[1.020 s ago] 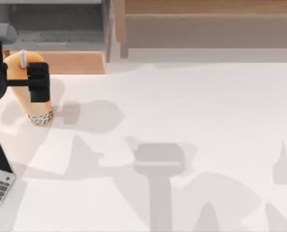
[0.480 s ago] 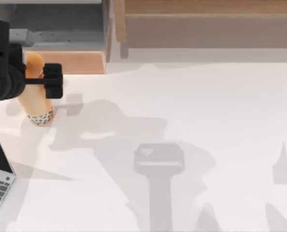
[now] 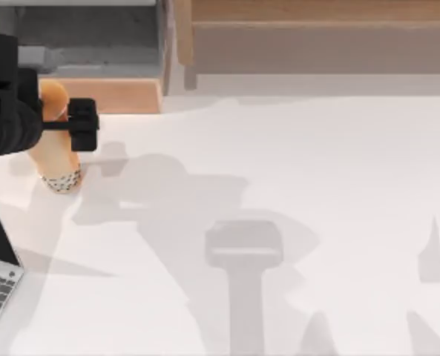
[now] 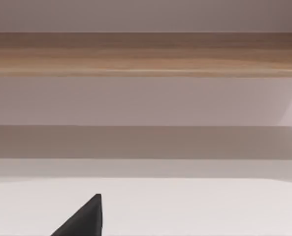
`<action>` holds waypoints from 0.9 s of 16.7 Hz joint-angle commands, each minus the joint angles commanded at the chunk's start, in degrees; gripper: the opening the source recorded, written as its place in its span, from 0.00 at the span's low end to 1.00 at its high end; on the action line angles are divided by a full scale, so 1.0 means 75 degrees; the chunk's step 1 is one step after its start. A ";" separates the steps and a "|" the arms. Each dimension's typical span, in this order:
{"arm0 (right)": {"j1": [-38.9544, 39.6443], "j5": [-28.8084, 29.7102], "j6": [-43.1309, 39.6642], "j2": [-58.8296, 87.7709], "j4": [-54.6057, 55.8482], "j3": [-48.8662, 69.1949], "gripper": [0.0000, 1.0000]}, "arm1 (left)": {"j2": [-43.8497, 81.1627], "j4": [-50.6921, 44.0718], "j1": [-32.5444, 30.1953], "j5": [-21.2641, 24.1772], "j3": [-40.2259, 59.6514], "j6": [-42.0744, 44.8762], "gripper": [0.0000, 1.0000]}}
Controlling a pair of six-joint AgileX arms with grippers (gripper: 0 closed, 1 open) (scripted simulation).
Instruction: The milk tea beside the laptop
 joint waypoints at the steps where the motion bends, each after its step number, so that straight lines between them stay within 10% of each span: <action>1: 0.0000 0.0000 0.0000 0.0000 0.0000 0.0000 1.00 | 0.0000 0.0000 0.0000 0.0000 0.0000 0.0000 0.77; 11: 0.0000 0.0000 0.0000 0.0000 0.0000 0.0000 1.00 | 0.0000 0.0000 0.0000 0.0000 0.0000 0.0000 0.02; 15: 0.0000 0.0000 0.0000 0.0000 0.0000 0.0000 1.00 | 0.0000 0.0000 0.0000 0.0000 0.0000 0.0000 0.00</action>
